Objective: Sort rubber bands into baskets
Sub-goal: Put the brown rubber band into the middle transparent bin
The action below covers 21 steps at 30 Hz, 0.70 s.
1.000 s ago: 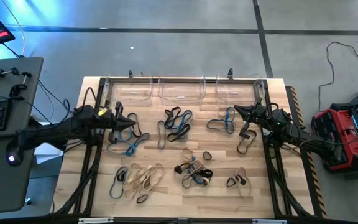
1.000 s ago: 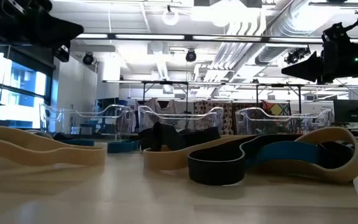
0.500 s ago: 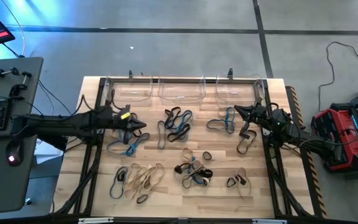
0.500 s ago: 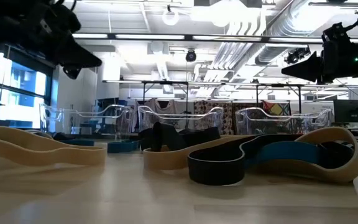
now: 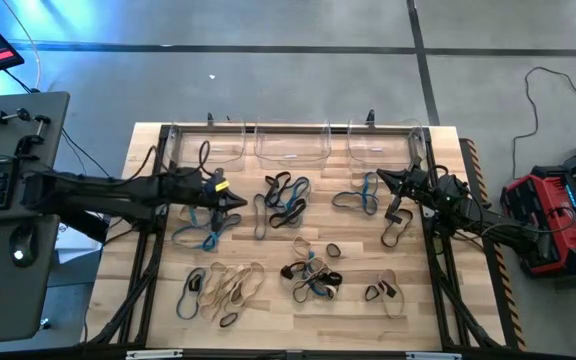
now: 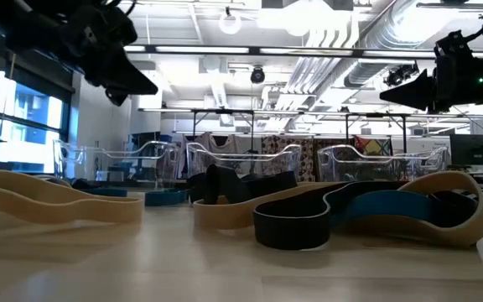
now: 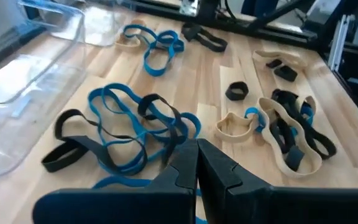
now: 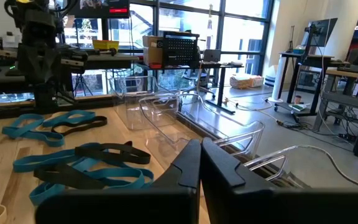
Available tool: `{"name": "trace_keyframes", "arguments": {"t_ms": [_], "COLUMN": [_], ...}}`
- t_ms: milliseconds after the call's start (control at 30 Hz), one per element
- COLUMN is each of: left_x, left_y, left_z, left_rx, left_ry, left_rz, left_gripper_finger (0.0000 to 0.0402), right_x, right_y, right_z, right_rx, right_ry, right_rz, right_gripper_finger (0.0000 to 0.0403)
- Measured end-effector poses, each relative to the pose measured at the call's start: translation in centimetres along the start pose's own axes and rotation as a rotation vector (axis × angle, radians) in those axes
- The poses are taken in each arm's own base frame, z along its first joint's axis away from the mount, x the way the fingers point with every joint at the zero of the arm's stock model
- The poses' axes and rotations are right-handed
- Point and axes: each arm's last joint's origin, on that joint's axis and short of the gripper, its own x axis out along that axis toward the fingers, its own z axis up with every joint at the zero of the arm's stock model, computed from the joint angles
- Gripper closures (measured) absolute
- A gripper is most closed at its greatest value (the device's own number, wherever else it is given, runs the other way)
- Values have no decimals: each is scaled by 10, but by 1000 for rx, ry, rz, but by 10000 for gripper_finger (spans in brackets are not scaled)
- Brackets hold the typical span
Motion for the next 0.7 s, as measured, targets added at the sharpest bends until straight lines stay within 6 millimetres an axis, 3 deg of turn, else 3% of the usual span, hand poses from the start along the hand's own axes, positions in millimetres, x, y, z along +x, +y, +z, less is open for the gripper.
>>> {"name": "trace_keyframes", "arguments": {"t_ms": [100,233,533,700], "left_x": [2,7,26,37], "left_y": [-4,-5,-2,-3], "left_z": [11,17,11,11], "left_rx": [-41,40,74,155], "left_ry": [-22,-22,32,-5], "left_rz": [-23,-20,-3,97], "left_gripper_finger": [401,401,401,401], "right_x": [0,0,0,0], "right_y": [0,0,0,0], "right_z": [0,0,0,0], "right_rx": [0,0,0,0], "right_ry": [0,0,0,0], "right_rz": [0,0,0,0], "right_gripper_finger": [403,403,403,403]}}
